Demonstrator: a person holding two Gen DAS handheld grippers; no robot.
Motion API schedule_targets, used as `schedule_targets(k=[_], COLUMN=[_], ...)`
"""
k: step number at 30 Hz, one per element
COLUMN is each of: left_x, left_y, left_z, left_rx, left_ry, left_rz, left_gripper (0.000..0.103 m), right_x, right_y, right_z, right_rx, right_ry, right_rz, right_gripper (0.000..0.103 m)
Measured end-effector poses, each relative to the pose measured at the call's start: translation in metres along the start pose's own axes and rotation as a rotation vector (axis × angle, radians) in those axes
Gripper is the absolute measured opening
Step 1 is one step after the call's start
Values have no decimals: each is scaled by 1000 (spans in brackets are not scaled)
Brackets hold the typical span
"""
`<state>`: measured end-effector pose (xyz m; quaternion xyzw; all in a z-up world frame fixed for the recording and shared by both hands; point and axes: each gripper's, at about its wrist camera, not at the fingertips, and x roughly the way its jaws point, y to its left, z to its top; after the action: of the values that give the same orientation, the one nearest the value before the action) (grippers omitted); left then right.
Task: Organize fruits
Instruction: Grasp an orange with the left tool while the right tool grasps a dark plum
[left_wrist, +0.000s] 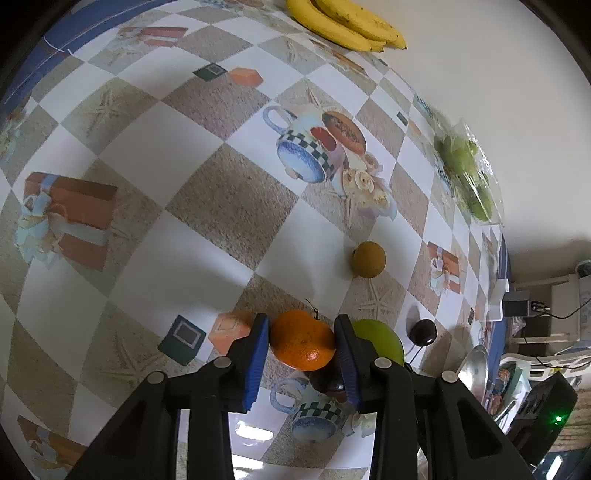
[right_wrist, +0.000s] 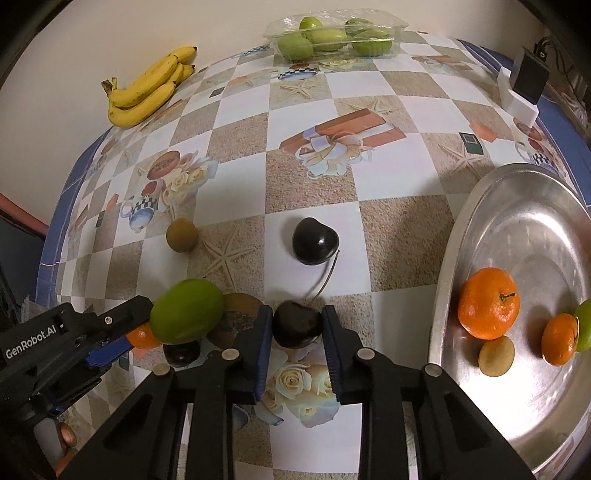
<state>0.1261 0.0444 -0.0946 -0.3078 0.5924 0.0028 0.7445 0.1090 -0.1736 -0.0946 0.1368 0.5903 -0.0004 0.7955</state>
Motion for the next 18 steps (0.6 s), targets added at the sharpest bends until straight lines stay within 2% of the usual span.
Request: schedule_targets(k=[12, 18], left_x=[-34, -53], left_y=[-6, -14], left_z=[5, 6], left_rx=[17, 36], left_ry=[-106, -162], left_rz=[-9, -14], left_gripper=[38, 38], right_x=[-32, -51], right_y=[0, -2], right_z=[3, 3], right_rx=[3, 2], right_ry=[-57, -88], right_rz=[39, 24], right_gripper=[28, 28])
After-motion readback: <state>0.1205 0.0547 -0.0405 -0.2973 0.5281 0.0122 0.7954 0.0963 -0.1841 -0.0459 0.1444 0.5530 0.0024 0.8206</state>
